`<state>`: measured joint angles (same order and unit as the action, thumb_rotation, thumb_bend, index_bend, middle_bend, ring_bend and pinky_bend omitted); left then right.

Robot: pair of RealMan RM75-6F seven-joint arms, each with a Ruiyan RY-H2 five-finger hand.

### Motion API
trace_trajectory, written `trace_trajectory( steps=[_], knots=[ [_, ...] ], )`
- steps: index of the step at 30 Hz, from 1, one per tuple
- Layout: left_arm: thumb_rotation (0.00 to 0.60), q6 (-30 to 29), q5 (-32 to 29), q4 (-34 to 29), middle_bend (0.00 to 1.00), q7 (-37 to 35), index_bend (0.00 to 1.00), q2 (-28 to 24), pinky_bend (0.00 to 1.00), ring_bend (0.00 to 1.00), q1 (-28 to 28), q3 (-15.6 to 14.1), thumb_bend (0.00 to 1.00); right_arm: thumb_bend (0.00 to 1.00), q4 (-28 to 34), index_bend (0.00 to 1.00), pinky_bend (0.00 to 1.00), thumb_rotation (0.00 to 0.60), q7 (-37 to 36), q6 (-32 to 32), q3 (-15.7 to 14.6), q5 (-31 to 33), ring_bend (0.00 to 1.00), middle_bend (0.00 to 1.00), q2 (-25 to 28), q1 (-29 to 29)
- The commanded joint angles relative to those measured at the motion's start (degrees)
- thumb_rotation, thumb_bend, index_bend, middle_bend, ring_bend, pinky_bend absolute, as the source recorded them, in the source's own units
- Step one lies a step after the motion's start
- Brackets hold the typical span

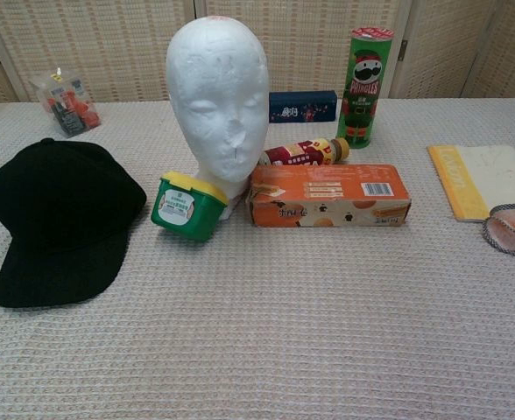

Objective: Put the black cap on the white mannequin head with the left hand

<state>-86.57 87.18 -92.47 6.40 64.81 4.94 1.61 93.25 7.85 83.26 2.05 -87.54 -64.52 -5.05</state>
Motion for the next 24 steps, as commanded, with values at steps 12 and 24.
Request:
trace_trajectory(
  steps=[12, 24],
  knots=[
    [0.6, -11.73, 19.86, 21.6, 0.79, -13.69, 0.35, 18.41, 0.8, 0.65, -2.04, -7.34, 0.13, 0.0, 0.62, 0.0, 0.0, 0.6, -0.23, 0.18, -0.24, -0.21, 0.0, 0.0, 0.29, 0.2],
    [0.6, -13.8, 22.58, 48.66, 1.0, -20.07, 0.55, 40.58, 1.0, 1.0, 1.76, -6.45, 0.21, 0.0, 1.0, 0.0, 0.0, 0.6, -0.1, -0.18, -0.81, -0.65, 0.0, 0.0, 0.78, 0.28]
  ],
)
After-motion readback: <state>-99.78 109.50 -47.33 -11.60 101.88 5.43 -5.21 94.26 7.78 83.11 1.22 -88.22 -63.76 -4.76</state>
